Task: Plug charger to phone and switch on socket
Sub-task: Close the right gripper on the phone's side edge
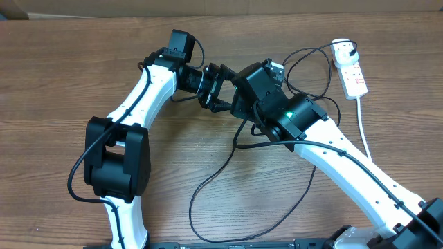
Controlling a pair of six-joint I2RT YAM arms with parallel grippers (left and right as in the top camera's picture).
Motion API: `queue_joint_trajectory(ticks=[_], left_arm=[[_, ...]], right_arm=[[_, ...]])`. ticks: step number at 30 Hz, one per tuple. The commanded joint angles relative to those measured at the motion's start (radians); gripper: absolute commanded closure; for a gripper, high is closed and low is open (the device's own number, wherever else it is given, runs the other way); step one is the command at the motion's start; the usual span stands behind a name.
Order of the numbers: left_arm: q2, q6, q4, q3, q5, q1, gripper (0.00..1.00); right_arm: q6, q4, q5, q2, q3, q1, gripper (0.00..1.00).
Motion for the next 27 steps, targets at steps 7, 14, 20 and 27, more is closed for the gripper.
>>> queue_joint_trajectory(ticks=[7, 14, 20, 27], left_arm=[[-0.042, 0.028, 0.004, 0.024, 0.033, -0.014, 0.33], [-0.042, 0.035, 0.004, 0.024, 0.039, -0.014, 0.34], [-0.042, 0.035, 0.004, 0.024, 0.052, -0.014, 0.34], [-0.042, 0.043, 0.003, 0.024, 0.066, -0.014, 0.34]], right_arm=[[-0.003, 0.004, 0.045, 0.0, 0.016, 0.002, 0.51], [-0.002, 0.003, 0.045, 0.001, 0.016, 0.002, 0.57], [-0.002, 0.005, 0.045, 0.001, 0.015, 0.002, 0.57], [-0.002, 0.006, 0.046, 0.001, 0.014, 0.002, 0.58]])
